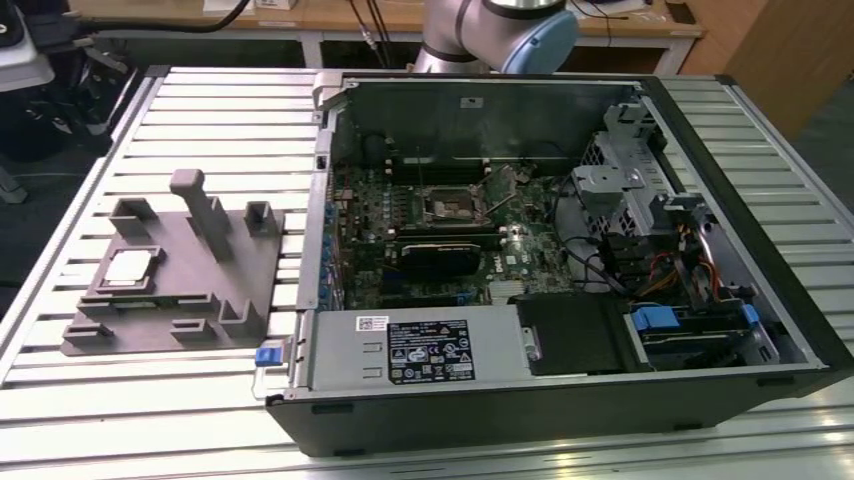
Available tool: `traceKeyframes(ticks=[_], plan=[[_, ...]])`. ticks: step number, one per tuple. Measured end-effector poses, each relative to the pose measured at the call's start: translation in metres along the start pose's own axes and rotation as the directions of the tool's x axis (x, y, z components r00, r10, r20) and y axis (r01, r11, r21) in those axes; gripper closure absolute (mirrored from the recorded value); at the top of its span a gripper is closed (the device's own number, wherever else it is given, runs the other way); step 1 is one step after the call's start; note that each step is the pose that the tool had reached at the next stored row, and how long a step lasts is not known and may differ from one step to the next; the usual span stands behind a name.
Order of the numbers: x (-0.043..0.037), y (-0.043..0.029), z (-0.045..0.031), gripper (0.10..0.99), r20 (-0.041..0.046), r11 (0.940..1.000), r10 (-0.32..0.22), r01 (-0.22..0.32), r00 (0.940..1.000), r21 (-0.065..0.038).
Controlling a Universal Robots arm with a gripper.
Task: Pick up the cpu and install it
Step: 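Reach for the cpu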
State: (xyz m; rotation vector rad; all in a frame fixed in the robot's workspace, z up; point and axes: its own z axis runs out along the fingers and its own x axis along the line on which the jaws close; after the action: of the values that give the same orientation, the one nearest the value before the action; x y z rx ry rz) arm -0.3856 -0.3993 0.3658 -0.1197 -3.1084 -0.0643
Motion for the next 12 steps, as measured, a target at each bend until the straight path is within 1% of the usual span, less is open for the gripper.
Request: traceKeyframes(ticks=[5, 9, 12], plan=[[0.0129, -0.0013, 0.0035, 0.98, 0.0, 1.0, 0.0, 0.0, 1.0, 0.0], [0.0274, -0.0025, 0.0066, 0.98, 0.0, 1.0, 0.0, 0.0, 1.0, 0.0], [0.0368, -0.0033, 0.0086, 0.98, -0.0001, 1.0, 0.0, 0.0, 1.0, 0.0]])
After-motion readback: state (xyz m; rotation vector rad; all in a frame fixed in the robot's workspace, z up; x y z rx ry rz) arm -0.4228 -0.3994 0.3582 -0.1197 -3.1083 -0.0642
